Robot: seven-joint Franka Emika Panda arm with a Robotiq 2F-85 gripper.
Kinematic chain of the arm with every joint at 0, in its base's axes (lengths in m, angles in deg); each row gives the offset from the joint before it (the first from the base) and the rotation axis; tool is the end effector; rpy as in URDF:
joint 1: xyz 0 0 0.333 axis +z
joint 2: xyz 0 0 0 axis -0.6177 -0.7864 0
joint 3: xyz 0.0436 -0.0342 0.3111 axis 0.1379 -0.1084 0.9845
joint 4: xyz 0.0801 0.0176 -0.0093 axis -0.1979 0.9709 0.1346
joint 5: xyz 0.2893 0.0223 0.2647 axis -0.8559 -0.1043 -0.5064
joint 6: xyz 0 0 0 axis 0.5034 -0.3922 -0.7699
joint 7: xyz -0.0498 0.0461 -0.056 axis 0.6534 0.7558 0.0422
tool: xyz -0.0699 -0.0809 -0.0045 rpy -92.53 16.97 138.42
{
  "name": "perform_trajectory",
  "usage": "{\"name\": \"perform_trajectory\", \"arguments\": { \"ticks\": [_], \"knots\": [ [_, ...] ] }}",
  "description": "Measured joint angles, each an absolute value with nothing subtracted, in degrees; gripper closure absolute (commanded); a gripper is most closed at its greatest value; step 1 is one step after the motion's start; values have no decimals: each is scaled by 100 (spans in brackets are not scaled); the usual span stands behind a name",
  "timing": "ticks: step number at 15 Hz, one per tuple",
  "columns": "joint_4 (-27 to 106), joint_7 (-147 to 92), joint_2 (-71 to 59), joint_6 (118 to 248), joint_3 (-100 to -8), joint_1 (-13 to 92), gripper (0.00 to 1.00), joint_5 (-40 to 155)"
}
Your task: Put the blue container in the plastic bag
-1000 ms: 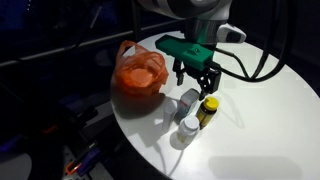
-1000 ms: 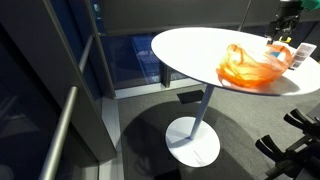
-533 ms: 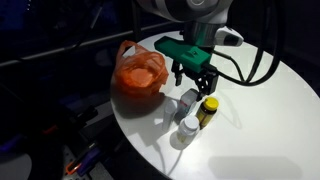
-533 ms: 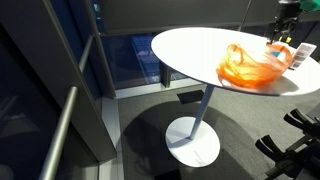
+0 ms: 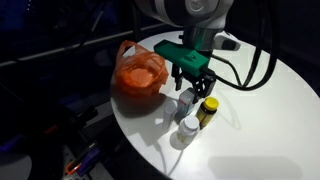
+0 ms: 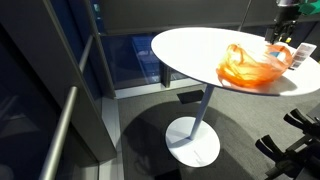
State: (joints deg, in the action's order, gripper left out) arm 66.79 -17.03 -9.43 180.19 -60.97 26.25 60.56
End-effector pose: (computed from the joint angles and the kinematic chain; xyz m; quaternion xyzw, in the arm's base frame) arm 0.5259 -0.2220 0.2529 0.9897 -0.1068 -0.0797 0.0525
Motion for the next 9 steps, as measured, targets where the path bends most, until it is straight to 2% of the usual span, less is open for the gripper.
{"name": "perform_trajectory", "arguments": {
  "ticks": [3,4,9],
  "knots": [
    [6678,-1703,-941,18019,-6099,2623,75,6056],
    [6677,-1703,-935,18016,-6100,2623,78,6056],
    [6659,-1703,-721,17960,-6095,2634,78,6056]
  ]
}}
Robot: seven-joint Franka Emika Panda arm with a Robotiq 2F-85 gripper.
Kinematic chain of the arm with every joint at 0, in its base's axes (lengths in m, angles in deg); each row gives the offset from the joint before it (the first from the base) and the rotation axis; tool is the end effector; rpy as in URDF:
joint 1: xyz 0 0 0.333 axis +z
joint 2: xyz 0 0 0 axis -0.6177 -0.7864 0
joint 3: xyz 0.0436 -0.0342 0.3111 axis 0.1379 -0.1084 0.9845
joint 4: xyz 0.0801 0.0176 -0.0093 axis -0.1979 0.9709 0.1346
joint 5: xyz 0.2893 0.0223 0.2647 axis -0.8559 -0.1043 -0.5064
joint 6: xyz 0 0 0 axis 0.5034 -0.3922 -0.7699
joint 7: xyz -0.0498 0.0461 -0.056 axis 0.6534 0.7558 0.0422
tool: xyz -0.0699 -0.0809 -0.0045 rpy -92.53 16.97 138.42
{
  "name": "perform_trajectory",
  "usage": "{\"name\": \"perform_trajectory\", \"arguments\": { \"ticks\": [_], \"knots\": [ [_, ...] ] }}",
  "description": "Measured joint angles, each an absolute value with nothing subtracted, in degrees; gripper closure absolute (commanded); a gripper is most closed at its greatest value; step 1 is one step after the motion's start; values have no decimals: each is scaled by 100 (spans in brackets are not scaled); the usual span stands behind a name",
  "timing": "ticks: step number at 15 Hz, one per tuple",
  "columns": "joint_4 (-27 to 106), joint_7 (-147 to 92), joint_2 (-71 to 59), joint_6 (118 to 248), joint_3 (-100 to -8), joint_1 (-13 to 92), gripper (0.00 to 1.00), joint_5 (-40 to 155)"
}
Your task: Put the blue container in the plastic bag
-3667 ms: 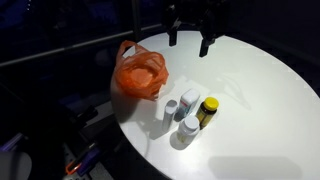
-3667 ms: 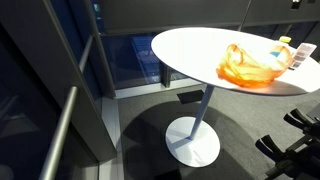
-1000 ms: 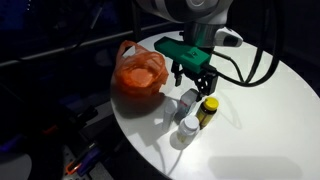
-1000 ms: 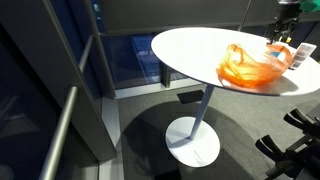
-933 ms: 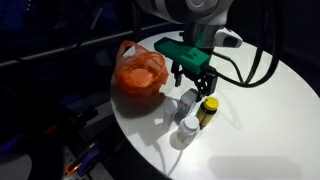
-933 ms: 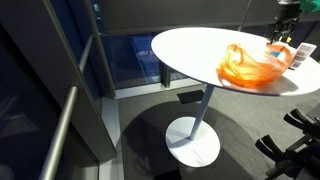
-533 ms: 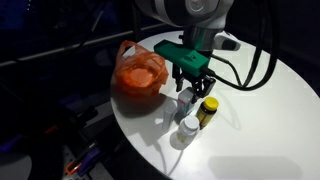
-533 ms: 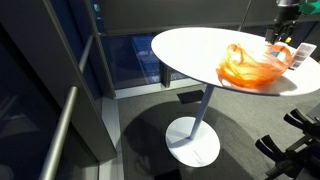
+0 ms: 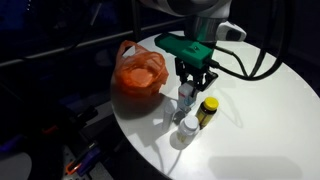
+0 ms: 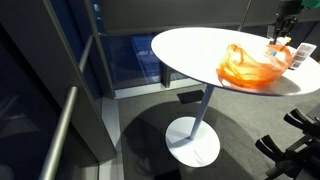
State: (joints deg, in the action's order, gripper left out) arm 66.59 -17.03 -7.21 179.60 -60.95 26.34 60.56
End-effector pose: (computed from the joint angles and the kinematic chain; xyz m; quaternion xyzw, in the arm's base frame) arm 0.5289 -0.2217 0.2753 0.9907 -0.1075 -0.0637 0.0539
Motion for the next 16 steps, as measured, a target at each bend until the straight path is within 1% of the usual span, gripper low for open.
{"name": "perform_trajectory", "arguments": {
  "ticks": [9,16],
  "knots": [
    [6689,-1608,145,17532,-5774,2999,78,6050],
    [6785,-572,622,17139,-5434,3201,78,5341]
  ]
}}
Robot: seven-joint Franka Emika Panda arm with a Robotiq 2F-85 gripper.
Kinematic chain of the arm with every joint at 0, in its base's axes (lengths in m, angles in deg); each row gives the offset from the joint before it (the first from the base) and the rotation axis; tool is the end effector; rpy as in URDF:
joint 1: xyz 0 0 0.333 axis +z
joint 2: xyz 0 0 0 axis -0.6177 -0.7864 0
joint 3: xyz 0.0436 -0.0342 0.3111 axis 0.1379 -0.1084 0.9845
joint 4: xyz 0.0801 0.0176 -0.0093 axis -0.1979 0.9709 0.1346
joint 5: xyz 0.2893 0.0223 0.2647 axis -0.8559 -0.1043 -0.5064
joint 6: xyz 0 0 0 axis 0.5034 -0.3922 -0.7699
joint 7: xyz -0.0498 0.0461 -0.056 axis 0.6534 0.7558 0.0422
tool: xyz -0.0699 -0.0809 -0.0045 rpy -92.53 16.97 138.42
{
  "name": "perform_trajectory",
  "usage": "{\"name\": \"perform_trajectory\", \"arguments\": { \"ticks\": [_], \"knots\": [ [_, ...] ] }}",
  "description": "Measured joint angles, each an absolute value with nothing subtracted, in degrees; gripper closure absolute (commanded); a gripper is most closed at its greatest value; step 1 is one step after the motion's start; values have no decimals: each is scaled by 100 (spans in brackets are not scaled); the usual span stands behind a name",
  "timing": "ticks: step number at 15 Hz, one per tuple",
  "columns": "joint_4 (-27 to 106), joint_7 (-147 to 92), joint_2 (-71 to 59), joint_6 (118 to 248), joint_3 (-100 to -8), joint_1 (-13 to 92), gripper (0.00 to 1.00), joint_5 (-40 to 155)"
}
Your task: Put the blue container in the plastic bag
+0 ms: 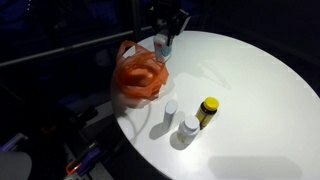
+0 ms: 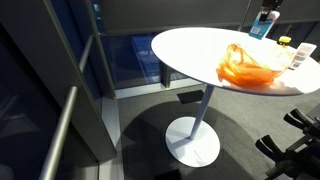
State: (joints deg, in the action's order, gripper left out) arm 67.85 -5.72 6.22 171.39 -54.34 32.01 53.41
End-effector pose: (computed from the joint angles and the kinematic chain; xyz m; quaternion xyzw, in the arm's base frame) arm 0.5426 -0.0982 0.3835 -0.9985 -0.0528 0.0146 0.0074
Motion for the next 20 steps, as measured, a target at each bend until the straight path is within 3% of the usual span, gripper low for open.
{"name": "perform_trajectory", "arguments": {
  "ticks": [4,5,10,11,20],
  "knots": [
    [6786,-258,650,16927,-5353,3294,78,5152],
    [6786,-235,650,16889,-5340,3306,53,5152],
    [6786,-233,612,16885,-5341,3313,53,5152],
    [6786,-233,610,16885,-5340,3313,78,5152],
    [6943,-233,355,17101,-5196,3499,78,5197]
  ]
}}
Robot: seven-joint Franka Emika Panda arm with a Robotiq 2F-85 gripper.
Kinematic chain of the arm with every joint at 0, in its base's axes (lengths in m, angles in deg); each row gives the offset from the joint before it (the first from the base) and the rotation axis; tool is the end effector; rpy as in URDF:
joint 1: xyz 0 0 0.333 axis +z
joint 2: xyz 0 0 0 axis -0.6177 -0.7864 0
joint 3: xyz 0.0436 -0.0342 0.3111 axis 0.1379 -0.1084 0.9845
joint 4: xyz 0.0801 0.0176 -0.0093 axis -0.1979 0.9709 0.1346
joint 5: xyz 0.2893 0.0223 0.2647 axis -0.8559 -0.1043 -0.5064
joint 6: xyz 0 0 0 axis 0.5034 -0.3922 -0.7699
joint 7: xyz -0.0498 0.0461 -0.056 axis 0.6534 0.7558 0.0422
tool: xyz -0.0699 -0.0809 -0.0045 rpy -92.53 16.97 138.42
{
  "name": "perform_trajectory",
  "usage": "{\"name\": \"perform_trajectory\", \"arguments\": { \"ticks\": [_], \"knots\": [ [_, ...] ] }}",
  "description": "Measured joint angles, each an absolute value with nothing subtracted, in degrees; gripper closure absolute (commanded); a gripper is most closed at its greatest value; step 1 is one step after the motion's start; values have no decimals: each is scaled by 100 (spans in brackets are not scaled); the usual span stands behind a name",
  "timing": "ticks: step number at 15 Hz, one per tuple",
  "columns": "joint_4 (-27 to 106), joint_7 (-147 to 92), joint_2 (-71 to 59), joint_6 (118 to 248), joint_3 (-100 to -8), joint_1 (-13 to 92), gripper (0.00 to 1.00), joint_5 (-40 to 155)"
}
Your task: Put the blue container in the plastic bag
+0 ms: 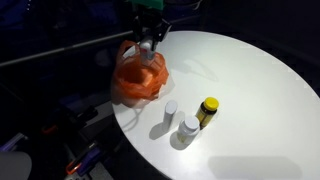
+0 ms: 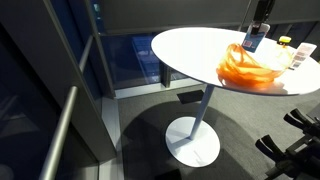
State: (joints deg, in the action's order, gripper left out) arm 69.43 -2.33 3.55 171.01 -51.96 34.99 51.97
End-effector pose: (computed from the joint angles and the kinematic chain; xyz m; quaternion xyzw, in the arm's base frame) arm 0.5426 -0.0455 0.3453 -0.9909 -0.1212 0.0518 0.0265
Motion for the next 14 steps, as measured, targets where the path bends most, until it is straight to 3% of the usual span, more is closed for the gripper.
{"name": "perform_trajectory", "arguments": {
  "ticks": [14],
  "knots": [
    [6863,-287,-581,17956,-5107,3587,78,5310]
  ]
}}
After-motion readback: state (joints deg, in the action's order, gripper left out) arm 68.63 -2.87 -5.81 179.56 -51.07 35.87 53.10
